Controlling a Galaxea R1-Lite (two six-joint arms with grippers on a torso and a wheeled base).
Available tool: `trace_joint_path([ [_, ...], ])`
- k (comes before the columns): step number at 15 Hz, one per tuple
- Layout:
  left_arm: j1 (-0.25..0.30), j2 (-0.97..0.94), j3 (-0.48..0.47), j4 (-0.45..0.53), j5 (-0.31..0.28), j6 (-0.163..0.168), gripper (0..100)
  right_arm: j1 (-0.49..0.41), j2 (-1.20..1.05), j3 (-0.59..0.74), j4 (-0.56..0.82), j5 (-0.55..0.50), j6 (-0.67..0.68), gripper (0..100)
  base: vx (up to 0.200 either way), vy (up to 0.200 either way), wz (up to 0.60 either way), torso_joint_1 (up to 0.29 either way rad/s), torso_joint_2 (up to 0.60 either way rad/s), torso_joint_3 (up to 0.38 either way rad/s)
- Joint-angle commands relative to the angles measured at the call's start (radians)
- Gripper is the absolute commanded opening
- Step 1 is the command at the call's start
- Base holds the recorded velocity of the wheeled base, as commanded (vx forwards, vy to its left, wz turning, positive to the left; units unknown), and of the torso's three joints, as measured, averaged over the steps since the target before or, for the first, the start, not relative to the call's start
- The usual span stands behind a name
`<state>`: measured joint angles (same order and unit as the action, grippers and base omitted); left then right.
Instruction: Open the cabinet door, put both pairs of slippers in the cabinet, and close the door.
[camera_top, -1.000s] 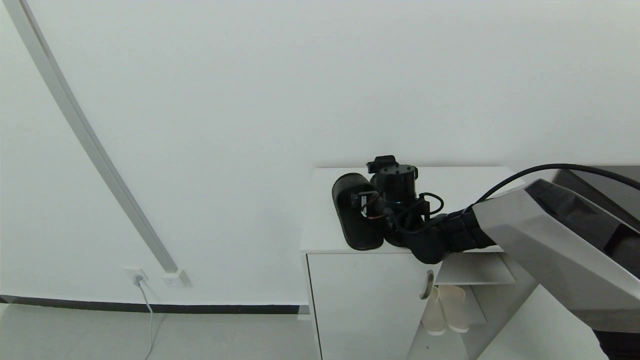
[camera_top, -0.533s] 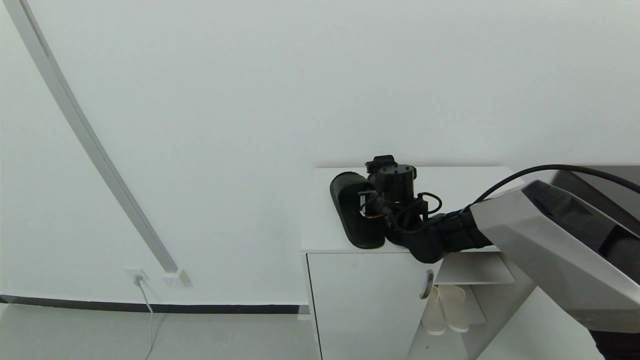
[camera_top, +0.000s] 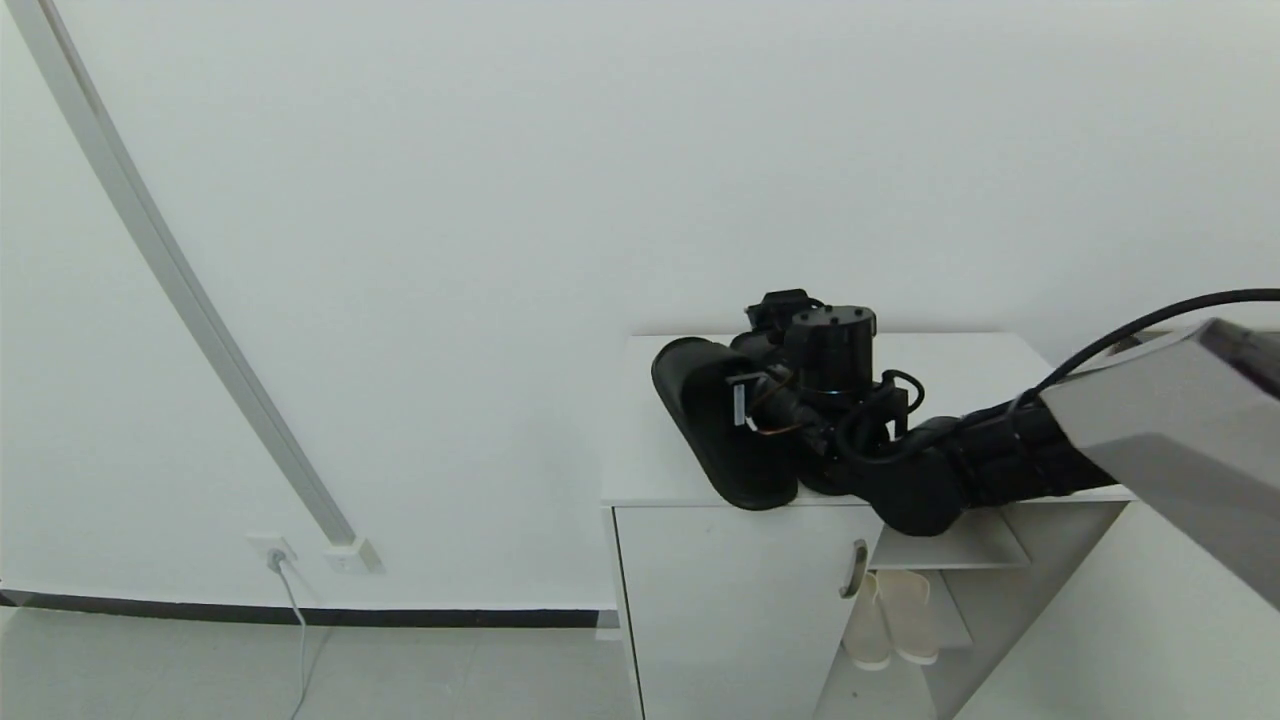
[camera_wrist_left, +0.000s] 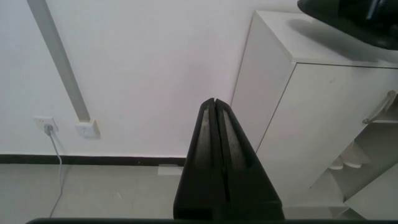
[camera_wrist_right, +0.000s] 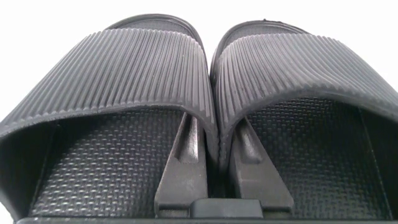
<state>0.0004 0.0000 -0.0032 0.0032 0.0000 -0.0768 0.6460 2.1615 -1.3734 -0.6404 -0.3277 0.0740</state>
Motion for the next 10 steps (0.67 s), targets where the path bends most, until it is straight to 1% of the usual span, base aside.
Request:
trace_joint_path([
  [1, 0.001, 0.0, 0.0, 0.0, 0.0, -0.001, 0, 0.017, -0.247, 0.231, -0.001, 0.079, -0.002, 0, 0.0, 0.0, 0.0, 0.0, 0.0, 0.0],
  [3, 0.001, 0.0, 0.0, 0.0, 0.0, -0.001, 0, 0.02, -0.371, 0.386, -0.002, 0.173, -0.002, 0, 0.0, 0.0, 0.0, 0.0, 0.0, 0.0],
  [4, 0.001, 0.0, 0.0, 0.0, 0.0, -0.001, 0, 0.02, -0.413, 0.432, -0.002, 0.2, 0.0, 0, 0.0, 0.0, 0.0, 0.0, 0.0, 0.0],
  [5, 0.0, 0.0, 0.0, 0.0, 0.0, 0.0, 0, 0.02, -0.477, 0.507, -0.001, 0.24, -0.003, 0, 0.0, 0.0, 0.0, 0.0, 0.0, 0.0],
  [6, 0.001, 0.0, 0.0, 0.0, 0.0, -0.001, 0, 0.02, -0.514, 0.547, -0.001, 0.268, -0.005, 0, 0.0, 0.0, 0.0, 0.0, 0.0, 0.0],
  [7, 0.001, 0.0, 0.0, 0.0, 0.0, -0.001, 0, 0.02, -0.532, 0.57, -0.002, 0.283, -0.007, 0, 0.0, 0.0, 0.0, 0.0, 0.0, 0.0],
  [10, 0.001, 0.0, 0.0, 0.0, 0.0, 0.0, 0, 0.034, -0.522, 0.588, -0.001, 0.28, -0.007, 0, 0.0, 0.0, 0.0, 0.0, 0.0, 0.0],
])
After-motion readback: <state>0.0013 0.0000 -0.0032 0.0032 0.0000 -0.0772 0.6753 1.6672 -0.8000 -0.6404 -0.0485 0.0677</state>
